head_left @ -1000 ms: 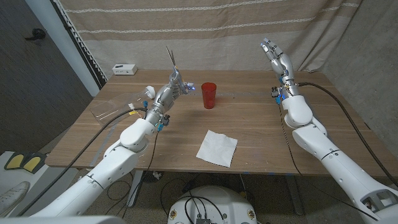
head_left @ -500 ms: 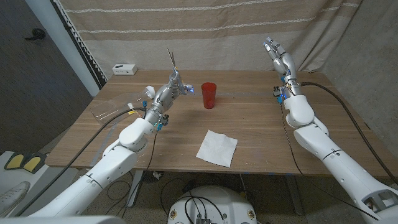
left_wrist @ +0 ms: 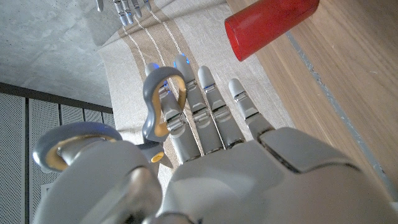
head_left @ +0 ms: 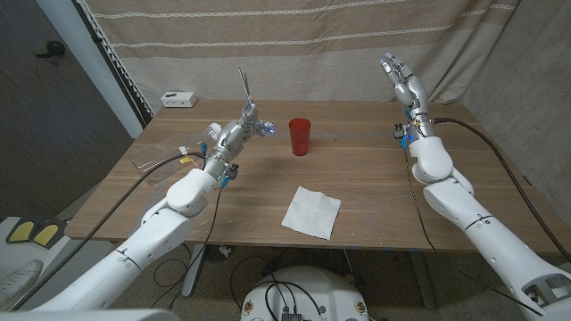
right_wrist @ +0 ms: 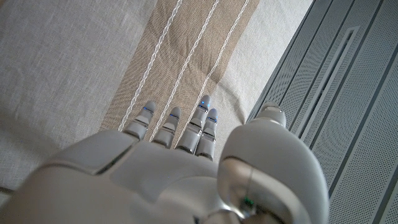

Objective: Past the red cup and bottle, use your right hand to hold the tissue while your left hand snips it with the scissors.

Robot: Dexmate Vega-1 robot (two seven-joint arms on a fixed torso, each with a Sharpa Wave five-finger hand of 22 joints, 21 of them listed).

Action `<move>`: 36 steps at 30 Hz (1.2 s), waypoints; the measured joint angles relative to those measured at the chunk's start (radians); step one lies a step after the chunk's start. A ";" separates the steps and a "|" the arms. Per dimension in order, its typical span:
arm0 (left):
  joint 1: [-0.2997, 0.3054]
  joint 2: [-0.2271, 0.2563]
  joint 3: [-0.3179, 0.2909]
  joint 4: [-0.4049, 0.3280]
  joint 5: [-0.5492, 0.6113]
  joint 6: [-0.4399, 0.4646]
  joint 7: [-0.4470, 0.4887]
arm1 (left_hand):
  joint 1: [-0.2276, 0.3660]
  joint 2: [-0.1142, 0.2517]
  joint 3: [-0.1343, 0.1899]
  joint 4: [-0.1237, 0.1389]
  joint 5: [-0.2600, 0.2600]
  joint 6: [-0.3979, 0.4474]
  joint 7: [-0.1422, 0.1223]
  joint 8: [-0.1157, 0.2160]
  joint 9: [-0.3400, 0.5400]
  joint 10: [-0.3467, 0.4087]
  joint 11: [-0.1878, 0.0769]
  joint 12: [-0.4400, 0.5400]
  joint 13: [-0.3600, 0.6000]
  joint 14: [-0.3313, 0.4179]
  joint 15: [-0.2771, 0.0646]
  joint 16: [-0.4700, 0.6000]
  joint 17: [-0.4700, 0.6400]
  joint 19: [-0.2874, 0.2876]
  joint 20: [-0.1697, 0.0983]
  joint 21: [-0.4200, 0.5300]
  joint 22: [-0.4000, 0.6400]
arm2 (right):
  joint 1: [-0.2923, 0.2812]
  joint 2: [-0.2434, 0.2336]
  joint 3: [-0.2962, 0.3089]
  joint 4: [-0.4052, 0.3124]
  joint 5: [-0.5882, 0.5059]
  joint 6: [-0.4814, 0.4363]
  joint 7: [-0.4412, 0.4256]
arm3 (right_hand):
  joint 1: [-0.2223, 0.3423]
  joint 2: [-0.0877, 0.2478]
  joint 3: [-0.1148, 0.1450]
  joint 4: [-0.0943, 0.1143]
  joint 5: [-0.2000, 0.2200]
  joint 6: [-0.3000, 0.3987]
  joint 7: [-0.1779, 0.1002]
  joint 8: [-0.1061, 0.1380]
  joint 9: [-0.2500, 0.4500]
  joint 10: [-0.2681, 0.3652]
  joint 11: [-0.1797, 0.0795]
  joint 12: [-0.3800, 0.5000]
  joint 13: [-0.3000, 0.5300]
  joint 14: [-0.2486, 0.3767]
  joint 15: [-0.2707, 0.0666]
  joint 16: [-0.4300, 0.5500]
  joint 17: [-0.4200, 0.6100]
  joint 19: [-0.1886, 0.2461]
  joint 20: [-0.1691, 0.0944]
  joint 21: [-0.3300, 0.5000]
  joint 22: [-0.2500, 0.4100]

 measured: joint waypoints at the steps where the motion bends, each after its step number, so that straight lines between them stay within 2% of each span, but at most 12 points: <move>1: 0.001 0.002 -0.001 -0.001 0.002 0.000 0.001 | 0.000 0.000 0.000 0.000 0.000 0.002 0.002 0.000 0.001 0.000 0.000 0.000 0.001 0.000 0.000 -0.004 0.000 0.000 0.000 0.000 0.000 | 0.000 0.000 0.000 0.000 0.000 0.000 0.000 | 0.000 0.000 0.000 0.000 0.000 0.000 0.000 0.000 0.000 0.000 0.000 0.000 0.000 0.000 0.000 0.000 0.000 0.000 0.000 0.000 0.000; 15: 0.022 0.040 -0.023 -0.028 0.011 0.016 -0.004 | 0.000 0.000 0.000 0.000 0.006 0.002 0.002 0.001 0.006 0.000 0.000 0.016 0.019 -0.004 0.004 -0.004 0.000 0.000 0.000 -0.010 0.000 | -0.011 -0.004 0.008 -0.012 -0.003 0.000 -0.007 | 0.000 0.000 -0.004 -0.004 0.000 0.000 0.000 0.000 0.000 0.000 0.000 0.000 0.000 0.000 0.000 0.000 0.000 -0.004 0.004 0.000 0.000; 36: 0.075 0.122 -0.063 -0.115 -0.032 0.114 -0.014 | 0.000 0.000 0.000 0.000 0.012 0.007 0.007 0.004 0.015 -0.004 -0.004 0.044 0.043 -0.004 0.004 -0.004 0.005 0.000 0.000 -0.018 0.000 | -0.015 -0.001 0.007 -0.008 -0.001 0.004 -0.003 | 0.000 0.000 -0.004 -0.004 0.007 -0.005 0.005 0.000 0.000 -0.007 0.000 -0.005 0.000 0.000 0.000 0.000 0.000 -0.004 0.004 0.000 0.000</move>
